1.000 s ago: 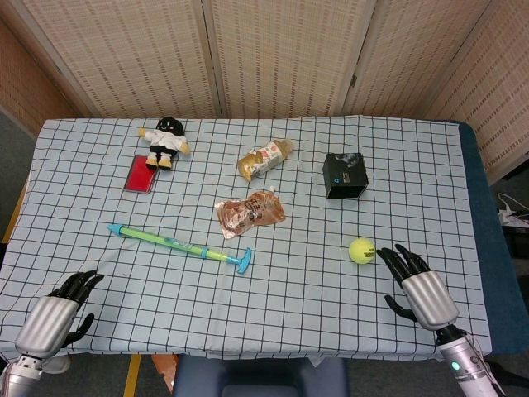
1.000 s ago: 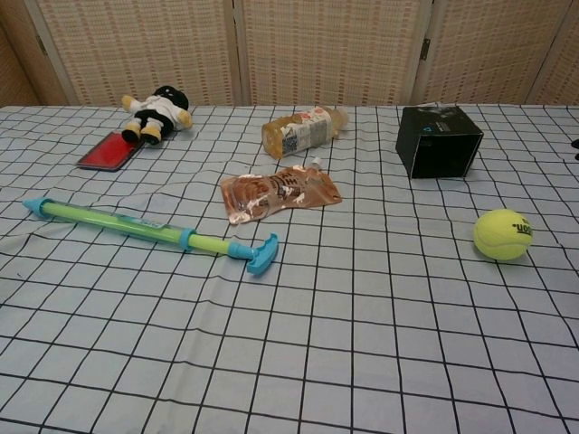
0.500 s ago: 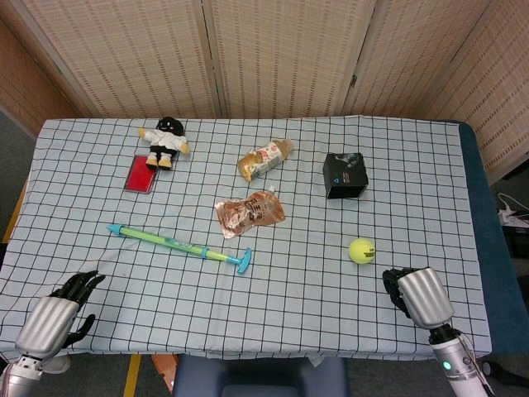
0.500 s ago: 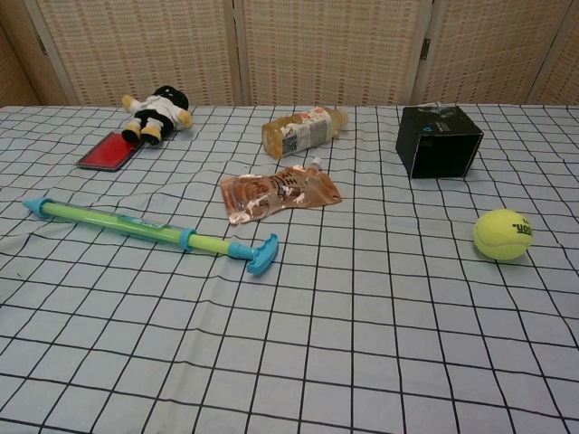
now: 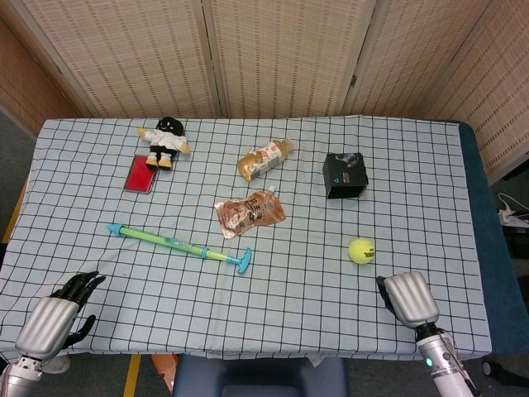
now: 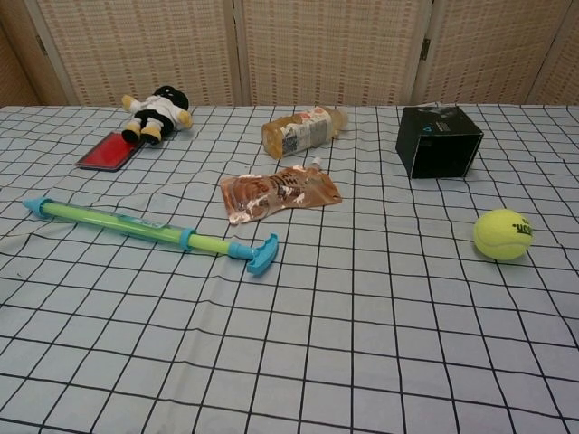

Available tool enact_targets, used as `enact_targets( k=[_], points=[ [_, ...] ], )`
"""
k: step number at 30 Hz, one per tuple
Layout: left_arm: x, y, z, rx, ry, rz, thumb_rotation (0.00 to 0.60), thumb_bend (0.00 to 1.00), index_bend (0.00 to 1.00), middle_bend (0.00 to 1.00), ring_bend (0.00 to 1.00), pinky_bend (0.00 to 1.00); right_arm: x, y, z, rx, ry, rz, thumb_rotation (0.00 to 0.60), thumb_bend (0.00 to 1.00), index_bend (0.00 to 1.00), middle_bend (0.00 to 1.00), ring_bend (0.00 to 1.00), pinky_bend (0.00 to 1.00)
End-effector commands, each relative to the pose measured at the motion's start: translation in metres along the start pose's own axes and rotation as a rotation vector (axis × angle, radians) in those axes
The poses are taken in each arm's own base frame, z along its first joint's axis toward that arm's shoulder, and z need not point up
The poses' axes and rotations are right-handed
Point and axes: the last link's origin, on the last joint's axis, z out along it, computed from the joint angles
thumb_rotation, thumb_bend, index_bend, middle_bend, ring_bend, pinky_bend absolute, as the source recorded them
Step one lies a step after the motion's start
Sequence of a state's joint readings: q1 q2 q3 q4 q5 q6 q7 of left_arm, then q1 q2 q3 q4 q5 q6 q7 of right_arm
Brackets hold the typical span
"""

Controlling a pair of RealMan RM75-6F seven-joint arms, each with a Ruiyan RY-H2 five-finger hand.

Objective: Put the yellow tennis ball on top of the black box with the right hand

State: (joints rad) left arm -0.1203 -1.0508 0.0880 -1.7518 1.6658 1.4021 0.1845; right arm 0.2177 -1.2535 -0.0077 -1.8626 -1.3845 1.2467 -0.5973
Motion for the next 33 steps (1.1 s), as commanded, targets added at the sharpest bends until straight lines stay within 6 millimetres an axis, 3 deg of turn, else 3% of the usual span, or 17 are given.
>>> enact_targets(
  k=[1,15,33],
  points=[
    [0.0,0.0,0.0,-0.002,-0.002,0.001,0.6,0.43,0.14,0.11,0.12,0.47,-0.005,-0.007,0.005,-0.009,-0.087,-0.014,0.6,0.97,0.98,0.83,0.88,1.0],
    [-0.001,0.002,0.0,-0.008,-0.006,0.004,0.6,0.43,0.15,0.11,0.12,0.47,-0.014,-0.019,0.035,-0.015,-0.147,-0.022,0.6,0.97,0.98,0.83,0.88,1.0],
    [-0.001,0.001,0.0,-0.007,-0.003,0.007,0.6,0.43,0.15,0.11,0.12,0.47,-0.037,-0.016,0.062,-0.008,-0.158,0.025,0.6,0.97,0.98,0.83,0.88,1.0]
  ],
)
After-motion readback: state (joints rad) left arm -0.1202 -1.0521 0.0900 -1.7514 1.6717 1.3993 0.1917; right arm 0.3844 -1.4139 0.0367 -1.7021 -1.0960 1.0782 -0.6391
